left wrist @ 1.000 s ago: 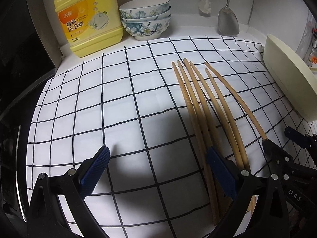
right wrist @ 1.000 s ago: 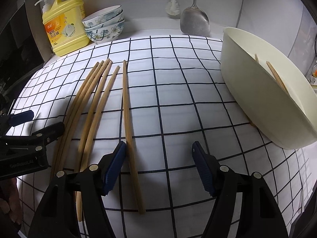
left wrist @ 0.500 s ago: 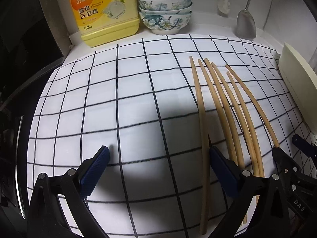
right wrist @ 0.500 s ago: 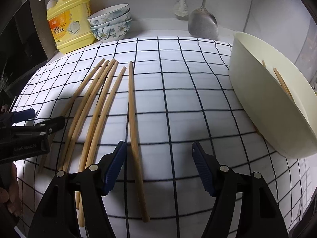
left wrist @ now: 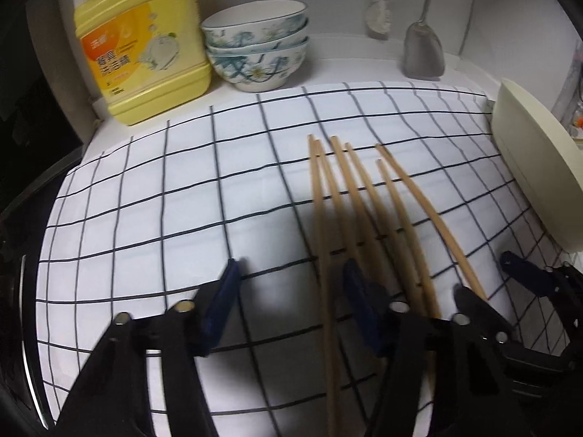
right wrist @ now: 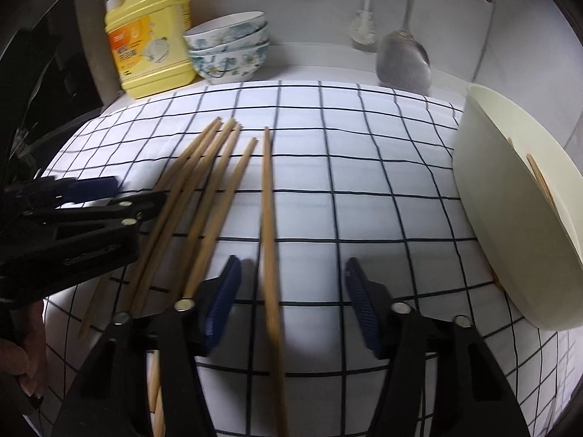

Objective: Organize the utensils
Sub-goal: 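Close the right tool on one chopstick while the left tool grips another, then lift both held chopsticks and carry them over the cream basin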

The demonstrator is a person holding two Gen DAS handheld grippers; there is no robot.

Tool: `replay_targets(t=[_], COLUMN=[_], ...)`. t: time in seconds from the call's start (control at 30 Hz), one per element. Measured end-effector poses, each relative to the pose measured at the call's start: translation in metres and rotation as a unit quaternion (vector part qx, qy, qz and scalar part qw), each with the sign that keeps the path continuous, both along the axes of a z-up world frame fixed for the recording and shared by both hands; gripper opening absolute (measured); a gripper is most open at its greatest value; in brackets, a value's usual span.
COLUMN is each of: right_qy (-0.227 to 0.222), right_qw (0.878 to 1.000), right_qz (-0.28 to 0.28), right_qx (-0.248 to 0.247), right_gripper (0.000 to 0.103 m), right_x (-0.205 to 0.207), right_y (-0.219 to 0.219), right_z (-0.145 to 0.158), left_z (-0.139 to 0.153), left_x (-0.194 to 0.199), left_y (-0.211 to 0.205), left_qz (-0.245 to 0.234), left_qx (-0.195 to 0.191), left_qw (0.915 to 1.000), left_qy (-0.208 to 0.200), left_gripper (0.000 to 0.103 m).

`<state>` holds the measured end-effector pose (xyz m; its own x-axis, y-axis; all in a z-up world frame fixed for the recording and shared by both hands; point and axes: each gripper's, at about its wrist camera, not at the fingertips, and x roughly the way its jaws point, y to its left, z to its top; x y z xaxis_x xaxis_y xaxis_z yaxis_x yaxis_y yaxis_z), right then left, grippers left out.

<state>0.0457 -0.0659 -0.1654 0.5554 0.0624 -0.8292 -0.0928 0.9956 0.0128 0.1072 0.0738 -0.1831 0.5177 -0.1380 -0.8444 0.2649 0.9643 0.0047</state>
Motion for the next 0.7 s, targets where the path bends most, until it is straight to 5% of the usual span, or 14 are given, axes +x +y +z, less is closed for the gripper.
replay_targets(t=[0.1,0.17,0.2,0.7], right_qy=[0.001,0.001,0.001,0.003], right_qw=[1.000,1.000,1.000,0.997], right_qz=[0.018,0.023,0.023,-0.033], right_qx=[0.001,-0.001,-0.004,0.063], right_gripper=[0.033,0.009,0.007,0.006], right_x=[0.000,-0.001,-0.001,-0.023], right_y=[0.007,0.010,0.011,-0.003], right_z=[0.001,0.002,0.002,0.032], left_z=[0.002,0.002,0.002,0.030], left_x=[-0.004,-0.005,-0.005,-0.027], left_y=[-0.008,-0.011,-0.011,0.015], left_qz=[-0.019,-0.023,-0.023,-0.036], left_qx=[0.000,0.001,0.000,-0.012], left_qw=[0.9998,0.9997,0.9997,0.9993], left_qy=[0.002,0.005,0.006,-0.001], left_gripper=[0.011,0.008,0.008,0.007])
